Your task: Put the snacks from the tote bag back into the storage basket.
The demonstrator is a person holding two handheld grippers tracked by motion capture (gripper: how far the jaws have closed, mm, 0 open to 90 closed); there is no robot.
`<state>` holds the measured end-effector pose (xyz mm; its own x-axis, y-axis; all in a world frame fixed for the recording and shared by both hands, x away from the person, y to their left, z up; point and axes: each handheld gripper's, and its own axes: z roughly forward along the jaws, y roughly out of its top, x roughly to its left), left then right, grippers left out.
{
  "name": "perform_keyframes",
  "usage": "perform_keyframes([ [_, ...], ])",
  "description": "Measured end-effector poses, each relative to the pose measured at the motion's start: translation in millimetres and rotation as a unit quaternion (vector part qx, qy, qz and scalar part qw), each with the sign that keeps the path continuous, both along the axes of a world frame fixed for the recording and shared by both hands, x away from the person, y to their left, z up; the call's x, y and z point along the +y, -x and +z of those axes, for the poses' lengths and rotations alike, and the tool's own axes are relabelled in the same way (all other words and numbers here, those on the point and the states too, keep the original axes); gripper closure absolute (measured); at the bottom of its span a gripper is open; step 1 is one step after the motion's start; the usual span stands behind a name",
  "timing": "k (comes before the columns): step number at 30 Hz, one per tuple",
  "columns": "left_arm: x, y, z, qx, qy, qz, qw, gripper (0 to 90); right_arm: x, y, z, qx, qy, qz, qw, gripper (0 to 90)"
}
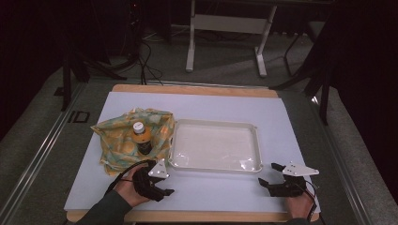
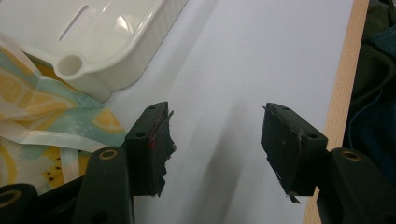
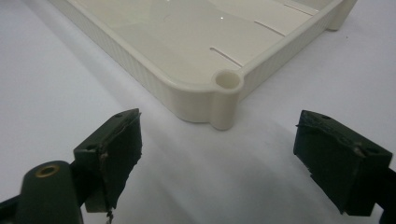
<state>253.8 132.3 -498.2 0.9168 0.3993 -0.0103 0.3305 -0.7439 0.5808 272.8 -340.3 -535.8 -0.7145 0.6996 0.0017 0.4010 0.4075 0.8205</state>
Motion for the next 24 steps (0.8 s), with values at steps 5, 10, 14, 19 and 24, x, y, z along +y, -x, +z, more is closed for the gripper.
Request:
perform_keyframes([
  [5, 0.0, -1.3, 5.7, -0.002, -0.006, -0.004, 1.0, 42.7, 0.2, 0.1, 0.0, 0.002, 0.0, 0.002, 1.0, 15.0],
  [10, 2.3, -3.8, 9.9, -0.001, -0.005, -0.003, 1.0, 43.4, 1.1, -0.3, -0.2, 0.003, 0.005, 0.004, 1.0, 15.0],
  [14, 2.4, -4.9, 14.3, -0.001, -0.014, -0.007, 0.9999, 44.0, 0.8, -0.4, -0.2, 0.003, 0.003, 0.005, 1.0, 15.0],
  [19, 3.3, -7.9, 18.5, 0.003, -0.02, -0.009, 0.9997, 46.0, 1.4, -0.4, -0.3, 0.002, 0.006, 0.008, 0.9999, 14.9],
  [24, 3.0, -10.1, 20.8, 0.007, -0.026, -0.011, 0.9996, 47.1, 1.5, -0.1, -0.2, 0.001, 0.008, 0.008, 0.9999, 14.9],
])
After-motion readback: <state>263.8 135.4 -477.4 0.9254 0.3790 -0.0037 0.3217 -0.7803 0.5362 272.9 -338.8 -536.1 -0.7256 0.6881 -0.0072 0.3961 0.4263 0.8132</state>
